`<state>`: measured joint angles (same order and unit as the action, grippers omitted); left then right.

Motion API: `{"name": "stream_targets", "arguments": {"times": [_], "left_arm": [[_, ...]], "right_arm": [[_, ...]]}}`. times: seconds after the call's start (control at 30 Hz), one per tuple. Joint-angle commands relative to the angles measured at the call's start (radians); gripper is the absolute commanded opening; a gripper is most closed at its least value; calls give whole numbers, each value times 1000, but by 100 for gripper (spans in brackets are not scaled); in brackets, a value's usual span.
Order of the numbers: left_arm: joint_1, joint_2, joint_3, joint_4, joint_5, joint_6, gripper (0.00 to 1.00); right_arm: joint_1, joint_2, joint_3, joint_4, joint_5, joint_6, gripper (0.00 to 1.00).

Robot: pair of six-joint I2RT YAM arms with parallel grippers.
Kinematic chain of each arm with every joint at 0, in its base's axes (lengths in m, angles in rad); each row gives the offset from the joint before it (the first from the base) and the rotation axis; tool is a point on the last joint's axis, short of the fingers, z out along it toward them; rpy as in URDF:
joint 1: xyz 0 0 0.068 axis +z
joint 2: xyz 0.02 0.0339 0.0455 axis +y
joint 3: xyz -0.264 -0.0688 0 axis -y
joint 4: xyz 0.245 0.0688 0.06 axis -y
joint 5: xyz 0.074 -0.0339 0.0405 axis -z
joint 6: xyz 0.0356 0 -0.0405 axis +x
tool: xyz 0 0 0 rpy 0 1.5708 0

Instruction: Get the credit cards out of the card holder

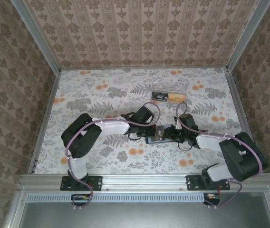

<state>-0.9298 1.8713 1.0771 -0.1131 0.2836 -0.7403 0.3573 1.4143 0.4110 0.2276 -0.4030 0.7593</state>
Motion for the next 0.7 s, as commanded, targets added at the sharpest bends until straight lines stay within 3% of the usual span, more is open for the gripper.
{"name": "stream_targets", "arguments": {"times": [0.0,0.17,0.67], "left_arm": [[-11,29,10,-30,8,4,1],[-10,28,8,-31,8,4,1],[-1,6,-13,-33,5,18,1]], "right_arm": [[-5,28,3,13,-43,-3,19],[-16,17,-4,6,-43,-5,0],[-149,-196,-80,-132,-23,-57,0]]}}
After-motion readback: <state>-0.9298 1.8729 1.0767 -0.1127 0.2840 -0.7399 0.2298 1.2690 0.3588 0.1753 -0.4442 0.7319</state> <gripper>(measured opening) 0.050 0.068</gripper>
